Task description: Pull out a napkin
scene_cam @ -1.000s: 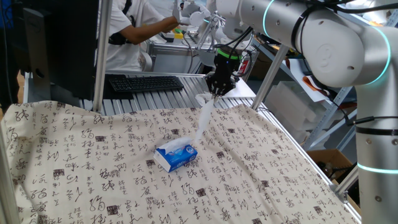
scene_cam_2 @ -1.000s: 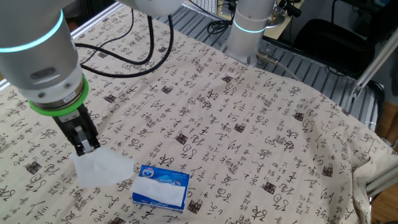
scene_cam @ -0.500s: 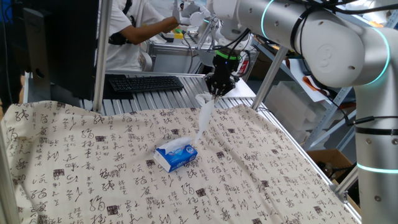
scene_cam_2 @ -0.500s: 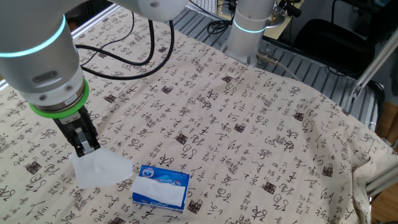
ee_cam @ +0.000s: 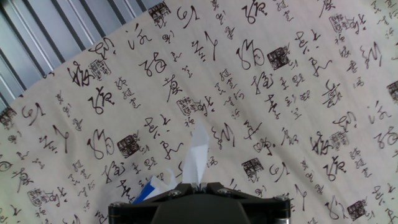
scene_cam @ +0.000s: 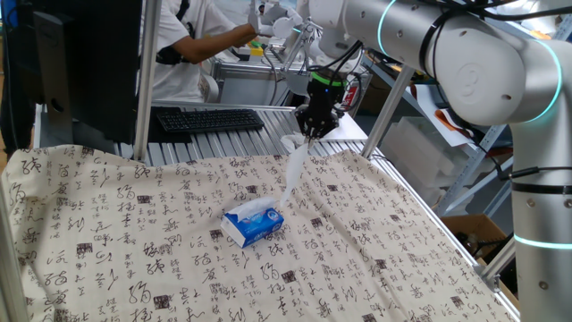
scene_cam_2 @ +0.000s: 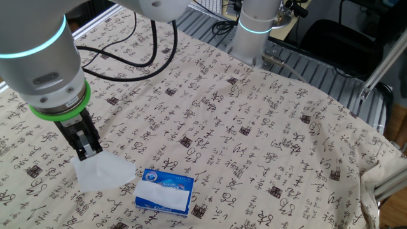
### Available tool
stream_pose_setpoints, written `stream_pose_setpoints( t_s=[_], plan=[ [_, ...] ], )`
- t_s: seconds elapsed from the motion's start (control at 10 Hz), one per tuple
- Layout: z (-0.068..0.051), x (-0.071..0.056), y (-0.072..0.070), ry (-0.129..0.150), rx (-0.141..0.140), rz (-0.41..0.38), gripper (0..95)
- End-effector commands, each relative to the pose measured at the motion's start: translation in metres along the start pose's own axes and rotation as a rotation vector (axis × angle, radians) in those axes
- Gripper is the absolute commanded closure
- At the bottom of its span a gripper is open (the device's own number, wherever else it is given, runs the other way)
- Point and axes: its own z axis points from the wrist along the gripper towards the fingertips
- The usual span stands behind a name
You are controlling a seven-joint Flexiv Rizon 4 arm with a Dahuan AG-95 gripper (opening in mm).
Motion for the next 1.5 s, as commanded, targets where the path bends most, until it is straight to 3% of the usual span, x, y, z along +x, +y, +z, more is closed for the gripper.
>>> stream_pose_setpoints(
  t_s=[0.1,1.0,1.2,1.5],
  plan=[
    [-0.0004,-0.0005,-0.0003,0.006,-0.008,0.009,95.0],
    [-0.0003,-0.0007,-0.0002,0.018,0.003,0.019,95.0],
    [-0.0003,-0.0007,-0.0002,0.030,-0.027,0.020,95.0],
    [-0.0003,-0.0007,-0.0002,0.034,-0.020,0.053,95.0]
  ],
)
